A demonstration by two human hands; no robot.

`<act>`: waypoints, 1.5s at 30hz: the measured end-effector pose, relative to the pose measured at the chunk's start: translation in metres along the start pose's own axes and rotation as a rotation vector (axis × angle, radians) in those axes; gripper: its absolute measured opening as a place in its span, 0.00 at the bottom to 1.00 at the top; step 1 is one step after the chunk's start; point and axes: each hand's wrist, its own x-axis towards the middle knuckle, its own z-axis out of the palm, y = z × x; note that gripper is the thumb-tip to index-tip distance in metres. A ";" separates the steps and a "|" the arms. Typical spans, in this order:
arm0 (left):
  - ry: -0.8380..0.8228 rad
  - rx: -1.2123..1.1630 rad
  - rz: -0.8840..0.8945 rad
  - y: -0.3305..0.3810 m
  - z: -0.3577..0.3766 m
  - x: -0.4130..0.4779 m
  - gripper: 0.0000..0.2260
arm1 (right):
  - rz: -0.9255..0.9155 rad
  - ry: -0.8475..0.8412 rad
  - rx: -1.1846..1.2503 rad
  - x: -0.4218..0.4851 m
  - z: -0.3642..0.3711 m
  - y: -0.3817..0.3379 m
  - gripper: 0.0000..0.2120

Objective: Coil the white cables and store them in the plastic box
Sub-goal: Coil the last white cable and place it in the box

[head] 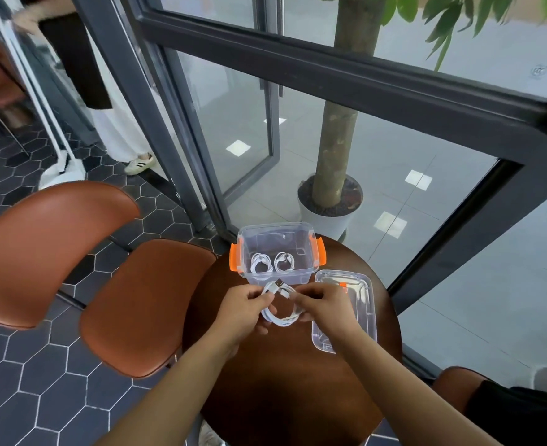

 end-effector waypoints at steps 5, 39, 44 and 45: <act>0.011 -0.021 -0.005 0.003 0.018 0.002 0.08 | 0.043 0.002 0.116 0.005 -0.012 0.003 0.05; 0.107 0.701 0.315 -0.035 -0.051 0.128 0.13 | 0.227 0.224 0.099 0.093 0.023 0.002 0.01; 0.144 1.124 0.626 -0.055 -0.049 0.163 0.14 | 0.250 0.234 -0.018 0.128 0.014 0.007 0.03; 0.145 1.178 0.657 -0.059 -0.048 0.170 0.14 | 0.249 0.244 -0.037 0.135 0.013 0.009 0.04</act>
